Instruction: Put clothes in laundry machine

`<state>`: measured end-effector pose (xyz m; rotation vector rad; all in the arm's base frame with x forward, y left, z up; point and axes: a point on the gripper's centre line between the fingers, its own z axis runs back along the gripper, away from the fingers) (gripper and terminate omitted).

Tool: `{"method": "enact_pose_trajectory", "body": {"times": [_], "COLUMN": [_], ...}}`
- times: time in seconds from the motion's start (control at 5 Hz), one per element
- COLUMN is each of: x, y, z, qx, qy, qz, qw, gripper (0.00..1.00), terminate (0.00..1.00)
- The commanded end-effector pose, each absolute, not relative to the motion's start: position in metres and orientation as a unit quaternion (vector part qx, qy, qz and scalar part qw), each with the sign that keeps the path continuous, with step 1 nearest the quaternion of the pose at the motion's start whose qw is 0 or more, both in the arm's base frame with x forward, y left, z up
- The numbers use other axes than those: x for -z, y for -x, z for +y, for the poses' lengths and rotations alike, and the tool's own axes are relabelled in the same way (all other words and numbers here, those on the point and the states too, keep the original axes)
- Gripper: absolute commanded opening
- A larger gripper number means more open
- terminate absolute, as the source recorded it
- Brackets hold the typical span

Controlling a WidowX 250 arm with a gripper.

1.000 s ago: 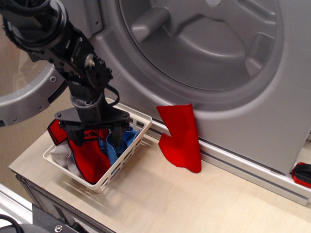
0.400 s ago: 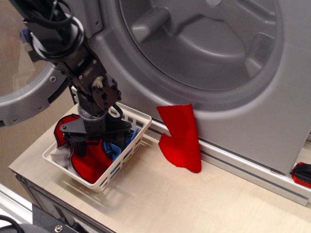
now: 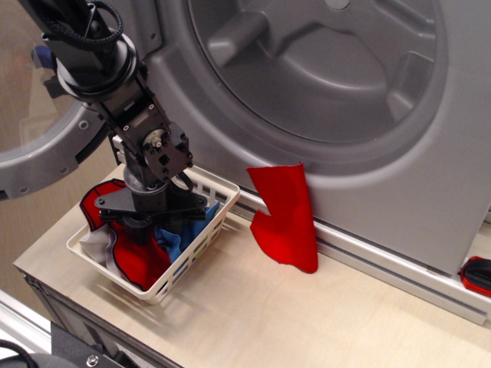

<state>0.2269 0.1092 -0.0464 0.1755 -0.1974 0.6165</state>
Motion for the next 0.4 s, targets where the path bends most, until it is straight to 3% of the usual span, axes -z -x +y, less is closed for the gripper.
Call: {"method": "enact_pose_trajectory", "body": {"times": [0.0,0.2], "x": [-0.005,-0.028], "y": [-0.235,-0.238], "z": [0.103,0.097], "qx": [-0.303,-0.304], "qy": [-0.071,-0.063], "qz": [-0.143,-0.133], "qw": [0.94,0.941], "gripper": [0.0,0.0], "terminate": [0.0,0.0]}}
